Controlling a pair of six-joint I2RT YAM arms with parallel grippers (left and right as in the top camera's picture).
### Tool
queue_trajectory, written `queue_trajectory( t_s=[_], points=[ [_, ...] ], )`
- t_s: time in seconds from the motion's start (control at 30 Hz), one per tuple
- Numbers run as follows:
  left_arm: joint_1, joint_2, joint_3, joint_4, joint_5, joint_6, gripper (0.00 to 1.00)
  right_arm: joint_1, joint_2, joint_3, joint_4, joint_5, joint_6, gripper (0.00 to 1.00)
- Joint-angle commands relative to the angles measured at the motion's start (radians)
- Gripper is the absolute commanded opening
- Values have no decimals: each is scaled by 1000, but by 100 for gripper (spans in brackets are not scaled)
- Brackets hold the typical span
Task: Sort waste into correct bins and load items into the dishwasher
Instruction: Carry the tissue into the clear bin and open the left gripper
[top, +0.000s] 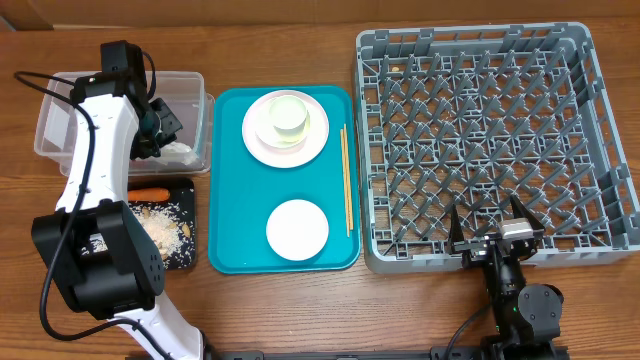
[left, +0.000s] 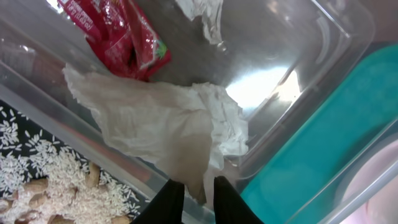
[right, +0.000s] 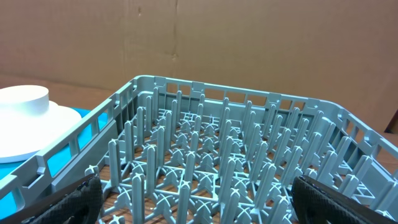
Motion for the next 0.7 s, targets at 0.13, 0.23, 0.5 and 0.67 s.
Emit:
queue_trajectory(
  t_s=[0.13, 0.23, 0.5, 0.67],
  points=[
    [8, -21, -42, 105, -17, 18, 13, -3, -10, -11, 8, -5, 0, 100],
    [8, -21, -85, 161, -20, 18, 13, -3, -10, -11, 9, -5, 0, 100],
    [20, -21, -121, 346, -20, 42, 28, -3, -10, -11, 9, -5, 0, 100],
    [19, -21, -121, 378, -21, 76, 67, -3, -10, -11, 9, -5, 0, 100]
  ],
)
